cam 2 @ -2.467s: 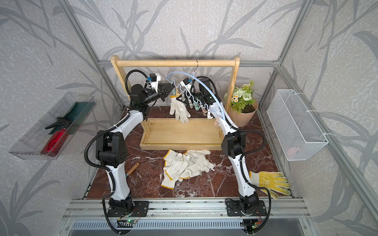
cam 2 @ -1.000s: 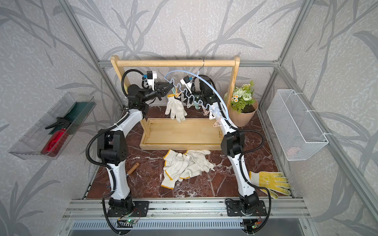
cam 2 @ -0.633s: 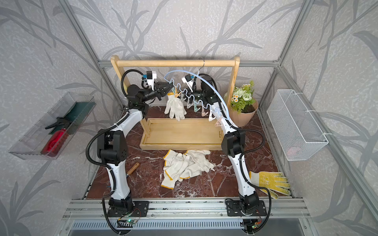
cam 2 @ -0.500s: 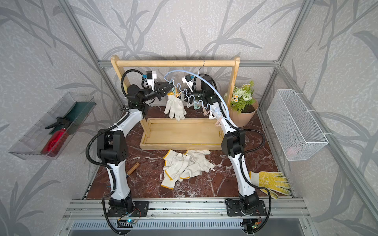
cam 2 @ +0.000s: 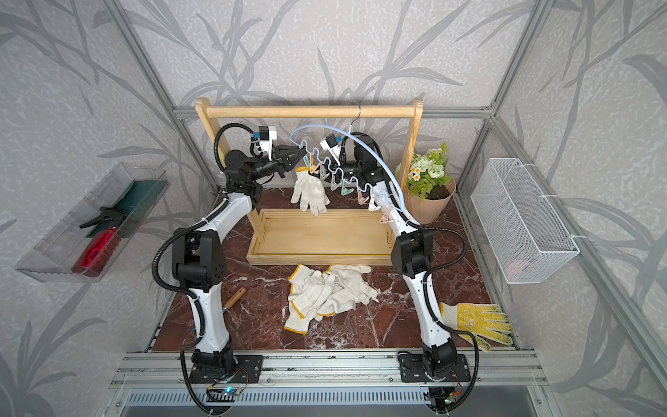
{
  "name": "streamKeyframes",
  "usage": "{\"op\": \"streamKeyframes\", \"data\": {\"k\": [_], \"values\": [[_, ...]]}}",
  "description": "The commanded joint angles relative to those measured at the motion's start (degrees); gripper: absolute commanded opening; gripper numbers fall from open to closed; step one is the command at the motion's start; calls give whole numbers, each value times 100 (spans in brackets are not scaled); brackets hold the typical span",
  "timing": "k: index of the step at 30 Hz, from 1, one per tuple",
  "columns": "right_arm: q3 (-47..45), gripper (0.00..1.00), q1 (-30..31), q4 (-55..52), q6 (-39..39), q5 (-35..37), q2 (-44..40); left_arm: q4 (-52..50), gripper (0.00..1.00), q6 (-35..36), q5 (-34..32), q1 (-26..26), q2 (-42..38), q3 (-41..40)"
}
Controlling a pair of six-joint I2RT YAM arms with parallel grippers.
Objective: Clip the gloves onto a hanger to dry
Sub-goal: Clamp the glove onto the hanger.
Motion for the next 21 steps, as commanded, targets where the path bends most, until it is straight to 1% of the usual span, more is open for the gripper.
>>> {"op": "streamKeyframes", "data": {"k": [1, 15, 21], "values": [[-16, 0, -40, 52, -69, -137, -402, 298, 0, -44, 215, 85, -7, 146], [-18, 0, -123, 410, 187, -167, -482, 300, 0, -58, 260, 113, 3, 85], [119, 0, -133, 834, 602, -213, -365, 304, 0, -85, 357, 112, -1, 47]]}}
